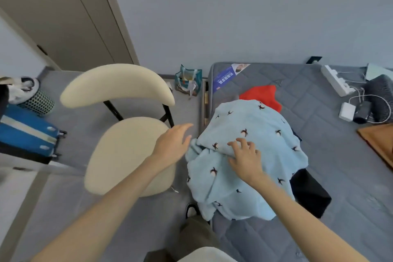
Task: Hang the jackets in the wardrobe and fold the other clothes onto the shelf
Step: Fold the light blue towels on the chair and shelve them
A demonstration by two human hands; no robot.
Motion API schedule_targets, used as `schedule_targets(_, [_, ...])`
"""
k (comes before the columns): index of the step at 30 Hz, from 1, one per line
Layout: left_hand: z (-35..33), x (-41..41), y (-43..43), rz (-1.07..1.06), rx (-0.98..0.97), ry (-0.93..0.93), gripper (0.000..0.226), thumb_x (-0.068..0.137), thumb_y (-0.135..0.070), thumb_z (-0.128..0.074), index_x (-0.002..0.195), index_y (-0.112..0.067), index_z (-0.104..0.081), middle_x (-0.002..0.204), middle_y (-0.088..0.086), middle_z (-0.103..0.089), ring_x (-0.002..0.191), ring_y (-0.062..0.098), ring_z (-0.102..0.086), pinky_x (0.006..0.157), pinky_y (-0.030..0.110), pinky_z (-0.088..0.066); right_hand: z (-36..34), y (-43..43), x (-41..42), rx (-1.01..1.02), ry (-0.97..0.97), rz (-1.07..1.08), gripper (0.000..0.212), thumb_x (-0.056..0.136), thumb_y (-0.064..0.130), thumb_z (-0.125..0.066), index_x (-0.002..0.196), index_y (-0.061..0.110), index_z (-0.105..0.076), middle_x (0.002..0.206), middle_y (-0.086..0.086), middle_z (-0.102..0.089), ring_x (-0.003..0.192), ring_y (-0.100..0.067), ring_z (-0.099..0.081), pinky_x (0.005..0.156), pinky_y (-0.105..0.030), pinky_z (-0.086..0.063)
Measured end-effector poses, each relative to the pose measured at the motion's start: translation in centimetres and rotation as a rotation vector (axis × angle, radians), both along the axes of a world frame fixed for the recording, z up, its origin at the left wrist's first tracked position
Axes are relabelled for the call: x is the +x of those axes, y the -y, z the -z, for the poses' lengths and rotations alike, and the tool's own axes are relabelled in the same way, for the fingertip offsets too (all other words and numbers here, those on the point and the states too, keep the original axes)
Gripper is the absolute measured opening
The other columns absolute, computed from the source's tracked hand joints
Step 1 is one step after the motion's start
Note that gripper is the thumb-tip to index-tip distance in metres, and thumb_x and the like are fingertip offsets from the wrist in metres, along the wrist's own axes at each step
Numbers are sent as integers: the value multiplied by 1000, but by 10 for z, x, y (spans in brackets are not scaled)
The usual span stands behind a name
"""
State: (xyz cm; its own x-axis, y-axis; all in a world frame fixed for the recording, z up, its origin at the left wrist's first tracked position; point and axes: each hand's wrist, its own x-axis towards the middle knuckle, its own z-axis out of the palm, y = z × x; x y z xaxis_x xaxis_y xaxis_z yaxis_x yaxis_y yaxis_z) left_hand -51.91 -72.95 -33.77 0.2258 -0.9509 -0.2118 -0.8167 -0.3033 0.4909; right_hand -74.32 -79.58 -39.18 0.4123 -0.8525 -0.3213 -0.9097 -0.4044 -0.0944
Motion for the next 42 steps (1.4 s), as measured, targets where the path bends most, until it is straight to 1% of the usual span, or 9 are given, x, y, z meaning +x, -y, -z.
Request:
schedule_targets(6, [45, -19, 11, 51, 104, -78, 40, 100, -26, -43, 140, -24, -44, 137, 1, -52, 121, 23, -51, 90, 34, -44, 43, 10, -28, -106, -118, 31, 47, 90, 5, -49, 133, 17, -37, 138, -6, -36, 112, -32, -42, 91, -37, -39])
schedule_targets(9, [50, -19, 12, 65, 117, -94, 41, 100, -26, -42, 141, -25, -42, 136, 1, -53, 120, 23, -51, 91, 36, -45, 45, 24, -33, -69, -58, -33, 27, 99, 12, -43, 126, 14, -44, 123, -3, -50, 106, -24, -48, 87, -30, -40])
schedule_targets(13, [43, -10, 10, 91, 17, -138, 49, 99, -26, -46, 147, -30, -33, 133, -1, -51, 116, 21, -51, 82, 30, -43, 5, 31, -19, -87, 354, -1, 22, 102, 16, -46, 114, 6, -60, 107, -10, -61, 96, -31, -56, 79, -40, -45])
schedule_targets(21, [-28, 13, 3, 141, -314, -246, 76, 94, -37, -59, 151, -42, -9, 158, -4, -20, 143, 15, -23, 113, 36, -30, -137, -1, 70, -325, 908, -254, 18, 96, 8, -51, 106, 2, -64, 98, -6, -60, 85, -11, -51, 70, -23, -41])
schedule_targets(24, [-64, 39, -10, 11, -551, -325, 49, 98, -24, -54, 143, -33, -36, 144, -13, -41, 132, 3, -35, 109, 30, -32, -180, -18, 106, -355, 1052, -334, 16, 96, 7, -52, 105, 4, -65, 96, 1, -58, 86, -4, -51, 76, -15, -40])
schedule_targets(28, [-108, 93, -46, -93, -687, -300, 23, 102, -14, -38, 105, -28, -55, 99, -16, -65, 99, 10, -60, 91, 39, -45, -222, -39, 155, -331, 1217, -293, 13, 94, 5, -53, 97, 8, -65, 77, 14, -55, 72, 7, -48, 69, -5, -35])
schedule_targets(32, [-133, 146, -98, -180, -641, -375, 14, 98, -50, -36, 98, -47, -49, 92, -23, -68, 97, -3, -61, 84, 30, -48, -257, -56, 202, -187, 1375, -218, 13, 93, 21, -51, 89, 30, -59, 62, 3, -53, 58, -4, -44, 57, -12, -35])
schedule_targets(36, [-133, 178, -154, -144, -597, -372, 55, 75, -78, -54, 124, -62, -37, 117, -25, -59, 120, -3, -50, 99, 32, -46, -286, -80, 253, -88, 1403, -317, 13, 96, 20, -52, 91, 27, -63, 67, 12, -56, 63, -2, -46, 61, -12, -38])
schedule_targets(42, [-144, 199, -198, -188, -689, -348, 112, 60, -62, -82, 145, -57, -8, 150, -30, -26, 139, -2, -29, 110, 28, -34, -315, -135, 319, 122, 1459, -486, 19, 95, 21, -54, 87, 33, -67, 77, 13, -67, 73, -7, -59, 68, -26, -45])
